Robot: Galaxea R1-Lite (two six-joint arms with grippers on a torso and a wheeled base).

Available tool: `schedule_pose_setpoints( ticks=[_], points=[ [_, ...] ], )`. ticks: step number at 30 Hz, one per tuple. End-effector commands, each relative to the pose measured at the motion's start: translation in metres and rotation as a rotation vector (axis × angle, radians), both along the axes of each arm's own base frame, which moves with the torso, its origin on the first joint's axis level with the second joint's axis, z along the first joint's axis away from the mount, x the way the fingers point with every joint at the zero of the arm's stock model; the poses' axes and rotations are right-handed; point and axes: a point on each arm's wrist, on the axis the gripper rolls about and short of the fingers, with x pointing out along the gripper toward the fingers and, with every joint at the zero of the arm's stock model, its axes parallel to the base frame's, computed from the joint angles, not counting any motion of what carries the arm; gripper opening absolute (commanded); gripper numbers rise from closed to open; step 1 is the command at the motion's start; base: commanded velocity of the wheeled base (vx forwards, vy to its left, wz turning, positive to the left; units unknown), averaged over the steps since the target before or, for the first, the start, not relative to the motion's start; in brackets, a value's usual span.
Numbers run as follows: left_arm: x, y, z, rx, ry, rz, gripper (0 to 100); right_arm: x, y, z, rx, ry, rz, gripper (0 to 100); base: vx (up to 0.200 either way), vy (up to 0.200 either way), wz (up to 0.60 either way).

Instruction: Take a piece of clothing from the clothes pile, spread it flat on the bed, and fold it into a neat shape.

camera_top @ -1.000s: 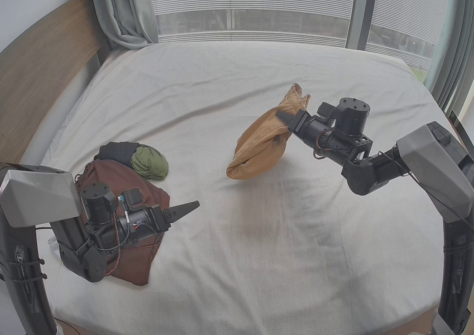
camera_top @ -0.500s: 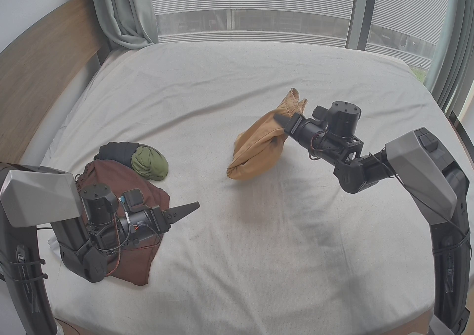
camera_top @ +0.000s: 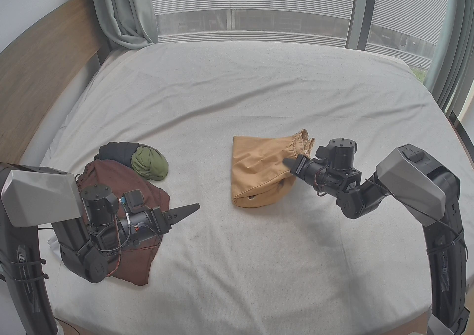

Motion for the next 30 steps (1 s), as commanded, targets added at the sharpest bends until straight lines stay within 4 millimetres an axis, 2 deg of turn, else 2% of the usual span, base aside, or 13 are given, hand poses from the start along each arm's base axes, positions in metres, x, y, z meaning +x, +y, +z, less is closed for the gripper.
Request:
schedule_pose_setpoints(
  ticks=[1,7,15,16,24,26,30],
  points=[
    [0.000,0.000,0.000,0.000,0.000,0.000,100,-0.008,-0.012,-0.017,-0.031,0.042,-0.039,0,0.000,0.000,0.00],
    [0.000,0.000,0.000,0.000,-0.001,0.000,100,-0.009,-0.021,-0.036,-0.041,0.050,-0.073,0,0.000,0.000,0.00],
    [0.001,0.000,0.000,-0.001,-0.003,0.000,100,-0.009,-0.024,-0.038,-0.035,0.036,-0.081,0,0.000,0.000,0.00],
    [0.001,0.000,0.000,0.000,-0.003,0.002,100,-0.009,-0.024,-0.038,-0.034,0.033,-0.081,100,0.000,0.000,0.00],
    [0.001,0.000,0.001,-0.001,-0.006,0.002,100,-0.022,-0.026,-0.043,-0.064,0.069,-0.108,100,0.000,0.000,0.00],
    [0.001,0.000,0.001,-0.001,-0.007,0.002,100,-0.042,-0.031,-0.042,-0.128,0.094,-0.088,100,0.000,0.000,0.00],
    [0.001,0.000,0.002,-0.002,-0.009,0.002,100,-0.064,-0.034,-0.045,-0.188,0.130,-0.060,100,0.000,0.000,0.00]
  ],
)
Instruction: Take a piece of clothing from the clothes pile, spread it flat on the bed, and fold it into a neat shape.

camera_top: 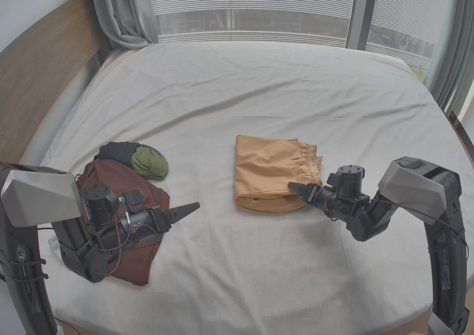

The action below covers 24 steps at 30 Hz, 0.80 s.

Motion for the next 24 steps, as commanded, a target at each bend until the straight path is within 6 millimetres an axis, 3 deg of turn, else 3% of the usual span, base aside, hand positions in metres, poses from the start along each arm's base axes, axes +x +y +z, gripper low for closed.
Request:
schedule_pose_setpoints(
  ticks=[1,8,13,16,17,24],
  points=[
    [0.001,0.000,0.001,-0.001,-0.004,0.001,100,-0.040,-0.004,0.010,-0.076,0.050,0.046,100,0.000,0.000,0.00],
    [0.001,0.000,0.002,-0.002,-0.007,0.001,100,-0.078,0.027,0.028,-0.084,0.064,0.158,100,0.000,0.000,0.00],
    [0.000,0.001,0.003,-0.002,-0.008,0.002,100,-0.089,0.045,0.051,-0.055,0.012,0.226,100,0.000,0.000,0.00],
    [0.001,0.001,0.003,-0.002,-0.008,0.005,100,-0.088,0.048,0.062,-0.039,-0.022,0.235,100,0.000,0.000,0.00],
    [0.001,0.002,0.002,-0.002,-0.007,0.007,100,-0.079,0.051,0.076,-0.011,-0.077,0.239,100,0.000,0.000,0.00],
    [0.001,0.002,0.002,-0.002,-0.005,0.007,100,-0.042,0.049,0.100,0.064,-0.172,0.182,100,0.000,0.000,0.00]
  ],
)
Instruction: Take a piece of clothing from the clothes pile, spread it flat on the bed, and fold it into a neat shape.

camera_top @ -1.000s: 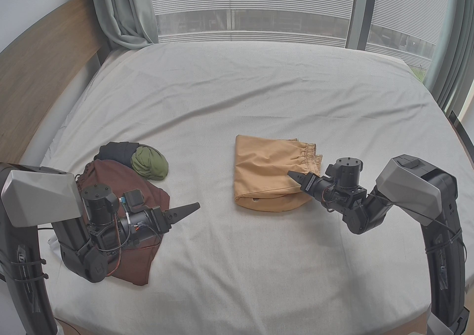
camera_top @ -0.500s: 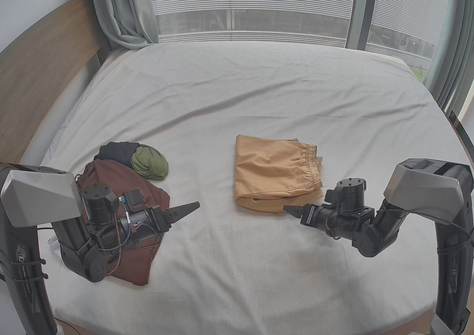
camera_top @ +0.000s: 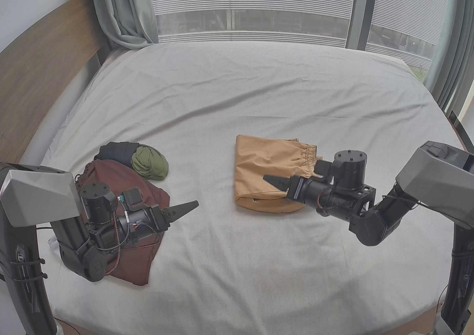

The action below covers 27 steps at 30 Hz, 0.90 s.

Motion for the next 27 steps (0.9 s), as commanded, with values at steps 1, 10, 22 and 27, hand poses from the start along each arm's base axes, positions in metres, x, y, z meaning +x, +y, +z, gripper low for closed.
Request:
schedule_pose_setpoints(
  ticks=[1,10,22,27],
  points=[
    [0.000,0.000,0.000,0.000,0.000,0.001,100,0.031,-0.007,0.012,0.058,-0.058,-0.051,100,0.000,0.000,0.00],
    [0.001,0.001,-0.001,0.000,0.002,0.002,100,0.067,-0.029,-0.040,0.023,0.012,-0.132,100,0.000,0.000,0.00],
    [0.003,0.004,0.000,-0.004,-0.003,0.014,100,0.068,-0.043,-0.079,-0.010,0.088,-0.164,100,0.000,0.000,0.00],
    [0.004,0.005,0.005,-0.007,-0.021,0.015,100,0.059,-0.039,-0.053,0.017,0.030,-0.149,100,0.000,0.000,0.00]
  ],
)
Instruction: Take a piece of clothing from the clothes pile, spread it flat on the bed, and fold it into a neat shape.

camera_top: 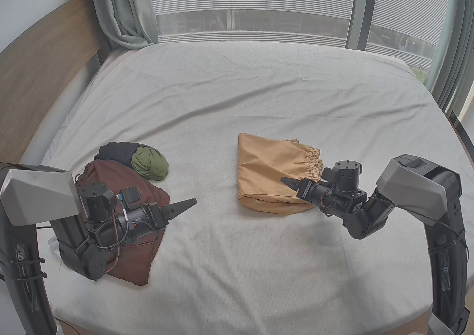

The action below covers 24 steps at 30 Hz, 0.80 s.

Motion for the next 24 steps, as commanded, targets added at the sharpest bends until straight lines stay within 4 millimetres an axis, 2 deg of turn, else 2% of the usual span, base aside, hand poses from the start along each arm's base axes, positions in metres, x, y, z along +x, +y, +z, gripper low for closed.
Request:
schedule_pose_setpoints(
  ticks=[1,2,3,4,6,7,9,10,11,12,17,21,22,24],
  points=[
    [0.000,0.000,0.007,-0.005,-0.021,-0.001,100,-0.010,0.001,0.024,0.015,-0.043,0.008,100,0.000,0.000,0.00],
    [0.000,0.000,0.007,-0.005,-0.021,-0.001,100,-0.010,0.001,0.024,0.015,-0.043,0.008,100,0.000,0.000,0.00],
    [-0.005,-0.001,0.022,-0.015,-0.062,-0.008,100,-0.023,0.002,0.054,0.030,-0.086,0.020,100,0.000,0.000,0.00],
    [-0.008,-0.001,0.032,-0.022,-0.087,-0.012,100,-0.032,0.005,0.071,0.038,-0.112,0.034,100,0.000,0.000,0.00],
    [-0.013,0.000,0.044,-0.029,-0.119,-0.014,100,-0.043,0.006,0.088,0.045,-0.135,0.044,100,0.000,0.000,0.00],
    [-0.021,0.002,0.062,-0.040,-0.166,-0.017,100,-0.059,0.003,0.110,0.044,-0.171,0.053,100,0.000,0.000,0.00],
    [-0.036,0.004,0.083,-0.053,-0.223,-0.031,100,-0.078,-0.004,0.129,-0.005,-0.221,0.065,100,0.000,0.000,0.00],
    [-0.036,0.004,0.083,-0.053,-0.223,-0.031,100,-0.078,-0.004,0.129,-0.005,-0.221,0.065,100,0.000,0.000,0.00],
    [-0.052,0.007,0.098,-0.062,-0.258,-0.063,100,-0.095,-0.011,0.137,-0.080,-0.257,0.080,100,0.000,0.000,0.00],
    [-0.060,0.008,0.103,-0.063,-0.272,-0.080,100,-0.103,-0.014,0.138,-0.109,-0.269,0.087,100,0.000,0.000,0.00],
    [-0.104,0.017,0.127,-0.059,-0.364,-0.140,100,-0.150,-0.034,0.130,-0.276,-0.254,0.085,100,0.000,0.000,0.00],
    [-0.133,0.023,0.135,-0.022,-0.448,-0.152,100,-0.187,-0.050,0.131,-0.310,-0.307,0.074,100,0.000,0.000,0.00],
    [-0.134,0.023,0.135,-0.021,-0.451,-0.152,100,-0.188,-0.051,0.131,-0.310,-0.310,0.071,100,0.000,0.000,0.00],
    [-0.150,0.027,0.133,0.011,-0.484,-0.152,100,-0.205,-0.058,0.135,-0.321,-0.363,0.064,100,0.000,0.000,0.00]
  ],
)
